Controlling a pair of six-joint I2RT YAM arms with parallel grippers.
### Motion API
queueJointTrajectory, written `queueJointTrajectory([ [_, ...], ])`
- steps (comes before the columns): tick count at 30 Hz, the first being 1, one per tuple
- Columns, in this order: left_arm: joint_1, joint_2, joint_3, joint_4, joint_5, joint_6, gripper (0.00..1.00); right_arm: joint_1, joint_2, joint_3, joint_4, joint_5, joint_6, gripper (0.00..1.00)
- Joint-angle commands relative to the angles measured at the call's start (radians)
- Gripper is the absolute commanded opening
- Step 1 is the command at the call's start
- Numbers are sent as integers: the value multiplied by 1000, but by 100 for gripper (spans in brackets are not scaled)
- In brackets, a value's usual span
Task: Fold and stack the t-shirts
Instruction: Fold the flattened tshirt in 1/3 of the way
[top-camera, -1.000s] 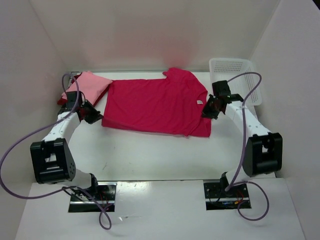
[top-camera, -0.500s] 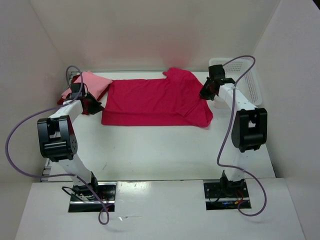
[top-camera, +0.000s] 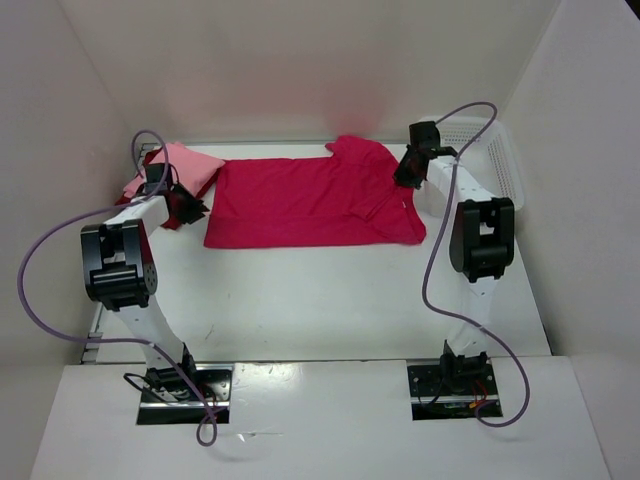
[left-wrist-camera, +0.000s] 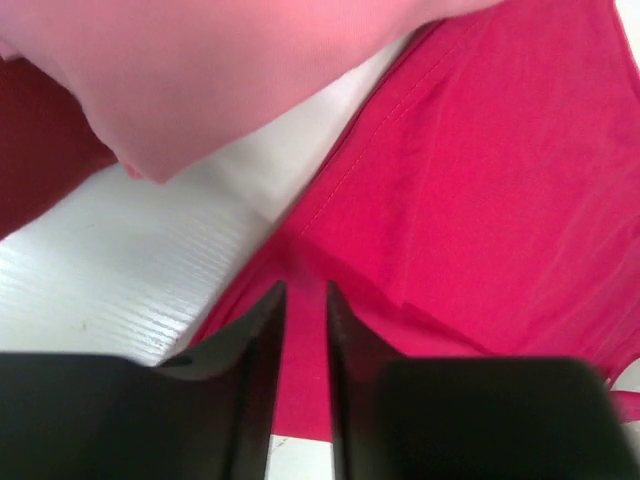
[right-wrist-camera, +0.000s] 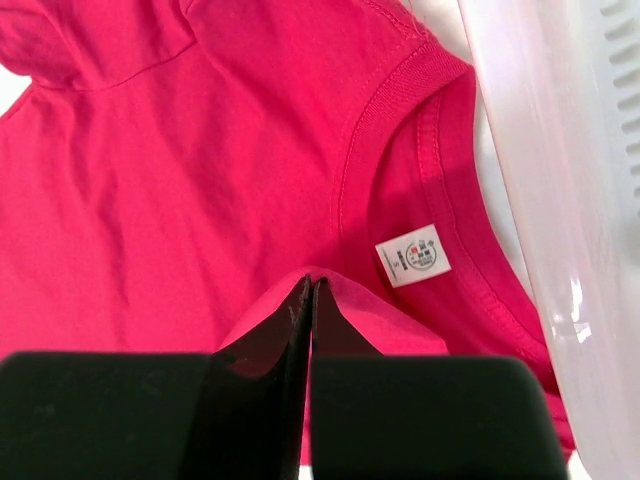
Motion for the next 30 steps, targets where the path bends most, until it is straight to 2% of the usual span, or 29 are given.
queueJointTrajectory([
  [1, -1, -24, 14, 72, -23, -26, 32, -8, 26, 66, 61, 27, -15, 1],
  [2, -1, -38, 0, 84, -24, -26, 38, -8, 27, 79, 74, 27, -6, 1],
  [6, -1, -124, -19, 74, -43, -17, 46, -8, 50, 158, 42, 27, -6, 9],
  [7, -1, -141, -31, 74, -53, -17, 46, -8, 50, 167, 41, 27, -6, 20],
  [10, -1, -220, -98, 64, -53, -8, 46, -8, -9, 121, 28, 27, -17, 37],
  [12, -1, -280, -191, 64, -38, -8, 39, -8, -80, 58, 28, 27, -17, 43],
  [13, -1, -299, -227, 64, -22, -8, 39, -8, -110, 29, 28, 27, -26, 44],
  [15, -1, -346, -293, 54, -22, -8, 37, -8, -208, -78, 47, 27, -26, 44],
  [18, -1, -369, -391, 73, -33, -46, 36, -8, -355, -258, 86, -2, -26, 15],
  [19, -1, -369, -404, 83, -33, -55, 35, -8, -387, -297, 86, -31, -26, 2],
  [20, -1, -351, -413, 96, -22, -64, 35, -8, -445, -374, 95, -48, -26, 0],
  [24, -1, -282, -404, 130, -13, -103, 37, -8, -579, -534, 95, -117, 3, 0],
  [25, -1, -264, -395, 139, -13, -103, 39, -8, -599, -581, 95, -117, 3, 3],
  [28, -1, -236, -394, 181, -13, -132, 40, -18, -653, -681, 72, -86, 13, 19],
  [29, -1, -227, -394, 181, -13, -141, 40, -52, -653, -704, 72, -86, 22, 30],
  [30, -1, -207, -384, 192, -13, -141, 40, -73, -653, -724, 72, -97, 22, 36],
])
